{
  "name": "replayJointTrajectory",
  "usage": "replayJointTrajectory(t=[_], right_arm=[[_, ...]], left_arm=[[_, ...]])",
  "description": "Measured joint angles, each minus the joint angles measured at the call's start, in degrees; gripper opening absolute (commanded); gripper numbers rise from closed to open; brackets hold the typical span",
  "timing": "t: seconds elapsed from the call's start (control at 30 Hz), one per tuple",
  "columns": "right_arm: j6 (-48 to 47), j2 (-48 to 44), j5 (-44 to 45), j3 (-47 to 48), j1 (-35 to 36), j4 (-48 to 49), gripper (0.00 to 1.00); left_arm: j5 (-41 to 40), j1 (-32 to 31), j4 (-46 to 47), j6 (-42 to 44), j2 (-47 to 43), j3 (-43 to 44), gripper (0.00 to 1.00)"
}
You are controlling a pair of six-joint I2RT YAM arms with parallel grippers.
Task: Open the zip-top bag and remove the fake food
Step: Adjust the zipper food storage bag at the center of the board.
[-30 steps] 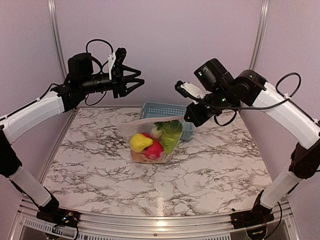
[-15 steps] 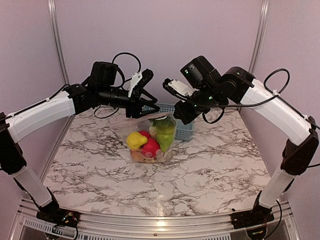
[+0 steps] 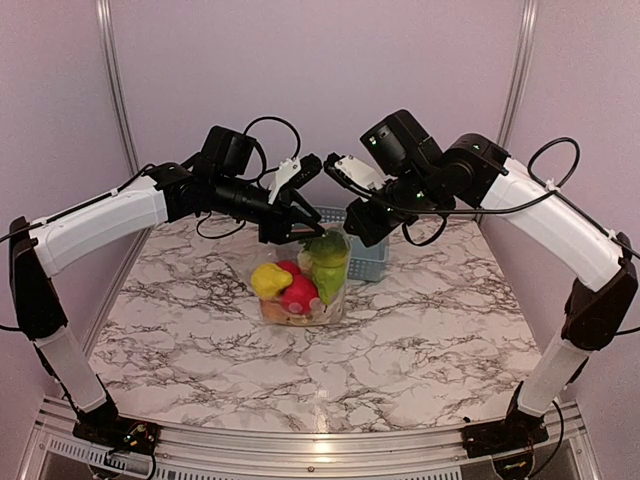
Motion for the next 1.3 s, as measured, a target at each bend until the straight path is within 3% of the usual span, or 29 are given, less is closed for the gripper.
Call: replayJointTrajectory(t=[0.13,0.33,0.43,0.5,0.63,0.77,0.9,1.0,1.1,1.3], right_arm=[[0.00,0.00,0.00,-0.04,0.00,0.55,0.00],[0.04,-1.64,-0.11,-2.69,0.02,2.75,0.00],[0.04,-3.28,0.00,-5.79,0.02,5.25,0.19],[-0.09,-5.27,0.26,-9.25,0.07,8.04,0.24],[-0.31,-12.22,1.64,-19.47,0.15,16.76,0.54],[-1.03,-22.88,2.99,-32.89,-0.17,27.12,0.59],[-4.07,-33.62,2.95,-46.99,-0.81,42.60,0.75],[-6.29,-39.93,2.19,-58.25,-1.84,54.95,0.76],[-7.61,-43.12,-1.55,-67.23,-5.16,65.90,0.70],[-9.16,-40.13,-10.38,-73.44,-10.49,83.43,0.69]], left_arm=[[0.28,-0.07,-0.20,0.13,0.11,0.02,0.28],[0.59,-0.17,0.24,-0.44,1.09,0.33,0.00],[0.48,-0.37,0.55,-0.28,1.22,0.33,0.00],[0.35,-0.46,0.79,-0.50,1.22,0.17,0.00],[0.37,-0.52,3.21,-1.11,1.18,-1.16,0.00],[0.39,-0.52,4.46,-1.51,1.18,-1.55,0.00],[0.50,-0.42,5.49,-1.75,1.16,-2.08,0.00],[0.61,-0.42,6.08,-1.79,1.16,-2.27,0.00],[0.70,-0.42,6.67,-1.79,1.16,-2.49,0.00],[1.49,-0.39,7.45,-1.79,1.16,-2.82,0.00]])
